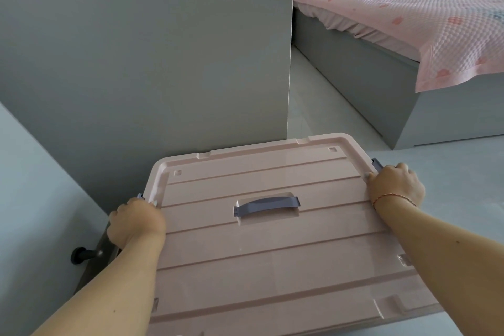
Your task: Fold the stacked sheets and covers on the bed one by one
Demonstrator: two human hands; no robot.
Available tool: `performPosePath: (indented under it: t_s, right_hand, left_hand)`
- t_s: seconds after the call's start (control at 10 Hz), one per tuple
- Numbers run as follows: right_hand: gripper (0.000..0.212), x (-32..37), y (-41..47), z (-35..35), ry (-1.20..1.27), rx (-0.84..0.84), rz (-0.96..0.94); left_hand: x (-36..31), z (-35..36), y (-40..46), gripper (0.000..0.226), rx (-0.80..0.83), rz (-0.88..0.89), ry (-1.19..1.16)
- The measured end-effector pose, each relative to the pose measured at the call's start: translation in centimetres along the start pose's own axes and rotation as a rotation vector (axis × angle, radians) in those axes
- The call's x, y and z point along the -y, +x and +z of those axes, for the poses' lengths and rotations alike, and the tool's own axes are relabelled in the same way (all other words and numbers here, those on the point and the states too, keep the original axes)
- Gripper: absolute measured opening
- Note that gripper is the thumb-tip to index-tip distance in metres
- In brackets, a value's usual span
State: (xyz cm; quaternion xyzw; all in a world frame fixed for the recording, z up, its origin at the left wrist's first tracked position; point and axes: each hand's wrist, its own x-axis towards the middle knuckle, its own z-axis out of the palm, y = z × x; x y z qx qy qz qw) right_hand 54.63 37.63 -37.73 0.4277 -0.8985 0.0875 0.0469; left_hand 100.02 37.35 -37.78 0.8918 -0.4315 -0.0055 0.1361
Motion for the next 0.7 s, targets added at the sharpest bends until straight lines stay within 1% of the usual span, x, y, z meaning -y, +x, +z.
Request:
performPosePath:
  t_s: [0.1, 0.2, 0.3, 0.4, 0.5, 0.6, 0.7]
  right_hand:
    - [0.045, 0.2, -0.3, -0.3, 0.006, 0.009, 0.005]
    - [0.048, 0.6, -0.8, -0.7, 0.010, 0.006, -0.012]
    - [0.048, 1.8, -1.7, -1.2, 0.057, -0.013, -0.058]
    - [0.053, 3.6, -2.8, -2.4, 0.097, 0.020, -0.165]
    - [0.055, 5.5, -4.4, -3.9, 0.203, 0.077, -0.273]
    - [0.057, 7.0, -6.0, -5.6, 0.320, 0.144, -0.340]
    - [0.057, 7.9, -7.4, -8.3, 0.522, 0.108, -0.408]
  left_hand:
    - [-0.2, -0.3, -0.3, 0.039, 0.027, -0.005, -0.012]
    - [-0.9, -0.8, -1.3, 0.047, 0.055, -0.009, 0.004]
    - [-2.3, -1.3, -2.5, 0.063, 0.030, 0.086, 0.064]
    - [-4.2, -1.8, -3.4, 0.075, 0.038, 0.257, 0.088]
    - [-6.3, -2.6, -4.7, 0.078, 0.077, 0.400, 0.136]
    - [-8.7, -4.3, -6.0, 0.083, 0.050, 0.473, 0.155]
    - [-11.0, -6.6, -7.2, 0.089, -0.088, 0.570, 0.136]
